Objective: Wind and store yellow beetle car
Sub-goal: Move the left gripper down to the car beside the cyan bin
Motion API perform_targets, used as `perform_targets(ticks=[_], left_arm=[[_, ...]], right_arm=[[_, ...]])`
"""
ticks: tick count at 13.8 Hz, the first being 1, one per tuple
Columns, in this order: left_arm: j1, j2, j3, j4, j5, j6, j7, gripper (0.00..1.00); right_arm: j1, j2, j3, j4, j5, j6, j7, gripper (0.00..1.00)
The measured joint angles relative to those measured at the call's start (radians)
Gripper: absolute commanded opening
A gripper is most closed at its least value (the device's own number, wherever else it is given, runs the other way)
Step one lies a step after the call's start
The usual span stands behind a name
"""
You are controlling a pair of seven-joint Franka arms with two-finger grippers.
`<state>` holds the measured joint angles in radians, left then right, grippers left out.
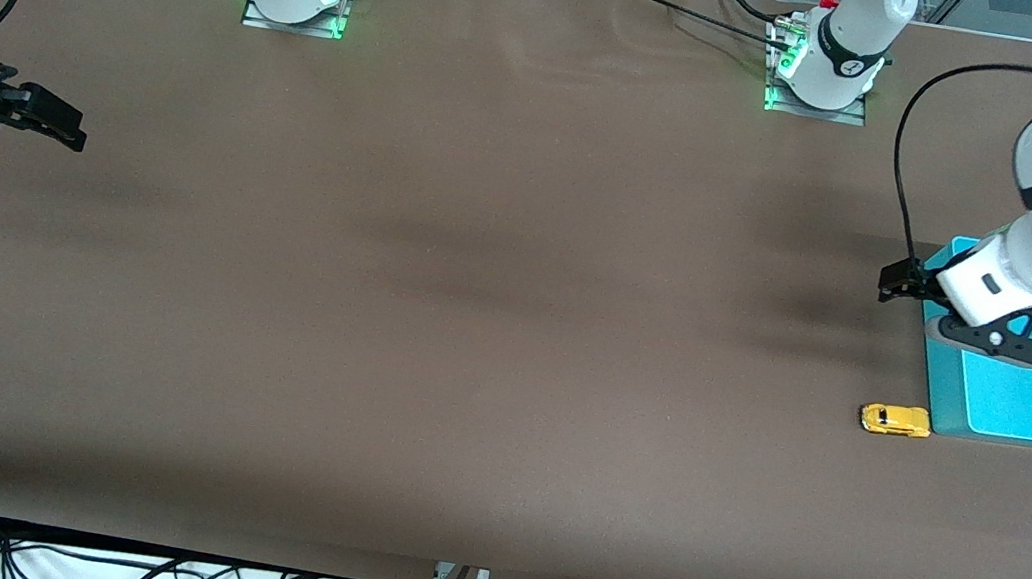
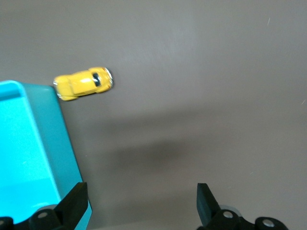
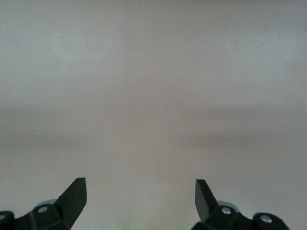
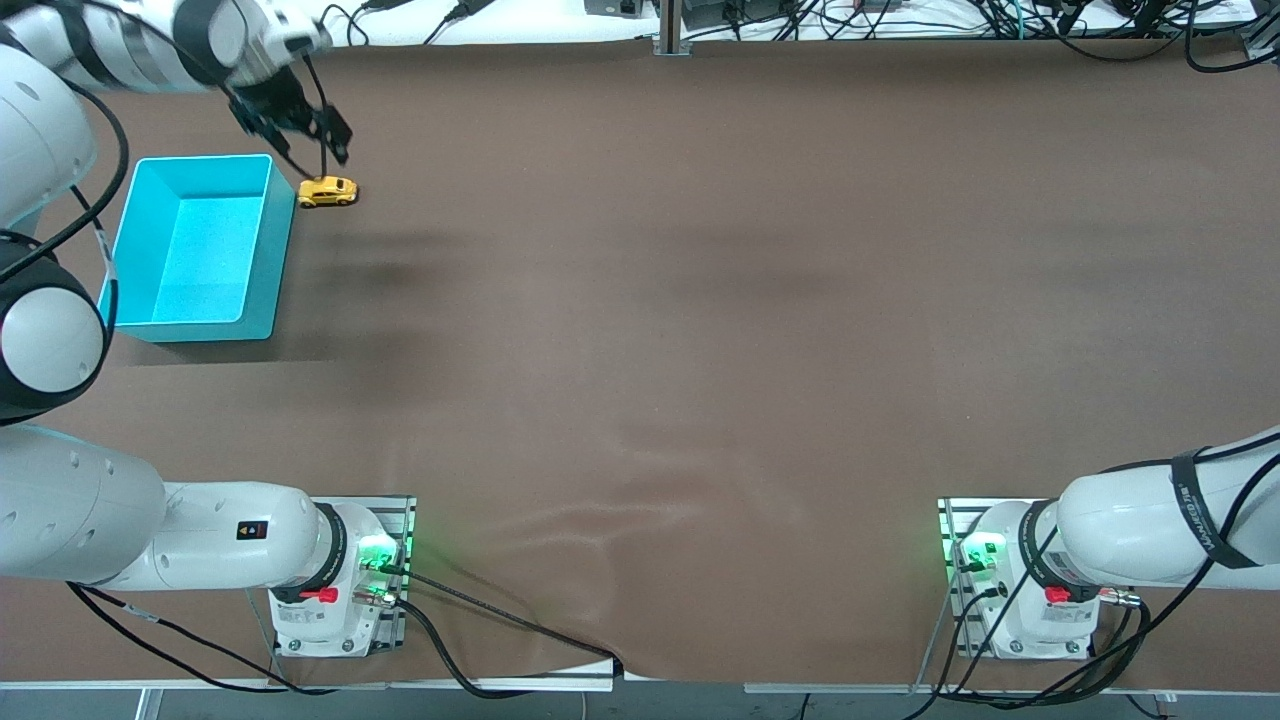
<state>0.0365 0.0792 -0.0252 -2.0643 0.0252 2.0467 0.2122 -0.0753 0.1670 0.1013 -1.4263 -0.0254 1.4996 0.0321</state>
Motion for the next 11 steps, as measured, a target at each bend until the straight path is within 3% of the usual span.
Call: perform_targets(ticks=[5,11], left_arm=[[0.048,0.054,0.0,-0.049,0.0,0.135,0.498,1.0],[0.101,0.217,-0.003,-0.04,0.01,0.259,0.992,1.0]], right_arm=[[-0.002,0.0,-0.001,0.0,0.0,0.001,-0.003,1.0],[-0.002,0.002,-0.001,0.0,0.0,0.001,-0.003,1.0]])
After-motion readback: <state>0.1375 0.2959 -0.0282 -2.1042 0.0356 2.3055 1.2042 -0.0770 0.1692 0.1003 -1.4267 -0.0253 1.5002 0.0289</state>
